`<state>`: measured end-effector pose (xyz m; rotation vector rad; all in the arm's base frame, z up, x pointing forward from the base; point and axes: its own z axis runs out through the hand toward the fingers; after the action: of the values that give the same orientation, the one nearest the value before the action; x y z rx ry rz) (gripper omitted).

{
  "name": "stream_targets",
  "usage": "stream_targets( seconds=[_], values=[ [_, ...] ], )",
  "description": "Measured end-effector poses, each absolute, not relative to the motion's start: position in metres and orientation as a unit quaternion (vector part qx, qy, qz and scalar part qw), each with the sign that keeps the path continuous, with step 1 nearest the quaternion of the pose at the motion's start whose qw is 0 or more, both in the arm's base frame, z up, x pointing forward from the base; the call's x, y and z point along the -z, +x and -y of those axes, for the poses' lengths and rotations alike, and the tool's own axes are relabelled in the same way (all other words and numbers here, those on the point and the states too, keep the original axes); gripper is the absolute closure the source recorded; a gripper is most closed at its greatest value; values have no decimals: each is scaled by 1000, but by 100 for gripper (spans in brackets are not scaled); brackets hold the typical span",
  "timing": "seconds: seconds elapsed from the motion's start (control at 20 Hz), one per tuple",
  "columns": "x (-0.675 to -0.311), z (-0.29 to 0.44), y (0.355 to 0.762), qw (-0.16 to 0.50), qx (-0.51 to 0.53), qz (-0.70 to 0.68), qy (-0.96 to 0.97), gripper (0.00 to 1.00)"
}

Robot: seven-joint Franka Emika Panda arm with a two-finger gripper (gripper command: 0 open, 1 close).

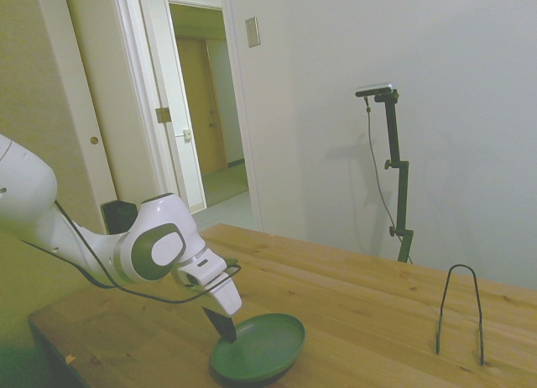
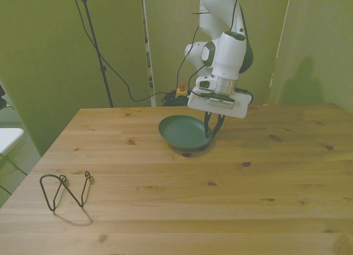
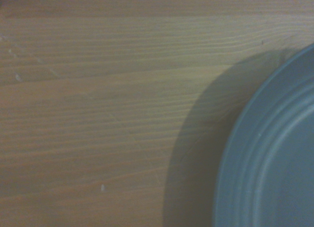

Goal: Load the plate

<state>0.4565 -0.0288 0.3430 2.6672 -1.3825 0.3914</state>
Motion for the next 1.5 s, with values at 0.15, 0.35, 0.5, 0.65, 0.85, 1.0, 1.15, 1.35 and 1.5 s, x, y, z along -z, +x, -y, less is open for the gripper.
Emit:
stream_targets(
  seconds=[0.15, 0.35, 0.5, 0.65, 0.85, 1.0, 1.15, 1.35, 1.5],
  values=[
    [-351, 26, 462, 47, -131, 463, 875, 100],
    [-356, 23, 466, 38, -127, 473, 871, 100],
    [-363, 19, 471, 26, -121, 484, 866, 100],
    [-376, 14, 478, 12, -119, 494, 861, 100],
    [-397, 10, 489, -6, -119, 506, 855, 100],
    [-421, 5, 499, -25, -119, 513, 850, 100],
    [-449, 1, 506, -41, -120, 516, 847, 100],
    [-489, -4, 512, -64, -123, 520, 842, 100],
    [-525, -7, 514, -87, -126, 524, 838, 100]
  ],
)
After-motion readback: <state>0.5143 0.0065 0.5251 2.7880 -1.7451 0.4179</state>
